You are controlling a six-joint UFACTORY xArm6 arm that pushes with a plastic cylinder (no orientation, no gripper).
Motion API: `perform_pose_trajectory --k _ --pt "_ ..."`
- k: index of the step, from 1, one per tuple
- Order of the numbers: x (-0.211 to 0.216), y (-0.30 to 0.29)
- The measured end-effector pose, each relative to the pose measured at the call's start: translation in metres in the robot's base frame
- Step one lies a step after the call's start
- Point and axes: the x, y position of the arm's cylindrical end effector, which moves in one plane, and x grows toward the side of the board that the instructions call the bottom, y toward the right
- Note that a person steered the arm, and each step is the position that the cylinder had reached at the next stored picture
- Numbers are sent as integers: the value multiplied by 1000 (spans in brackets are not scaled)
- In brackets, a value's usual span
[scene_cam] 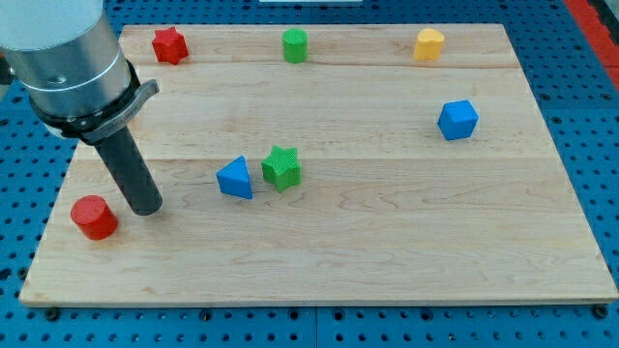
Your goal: Slide the triangle closer to the green star
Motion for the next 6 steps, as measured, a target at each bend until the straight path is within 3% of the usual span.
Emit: perform_pose_trajectory --k 4,5,6 --pt "0 0" --pt "-24 2" --pt "-56 60"
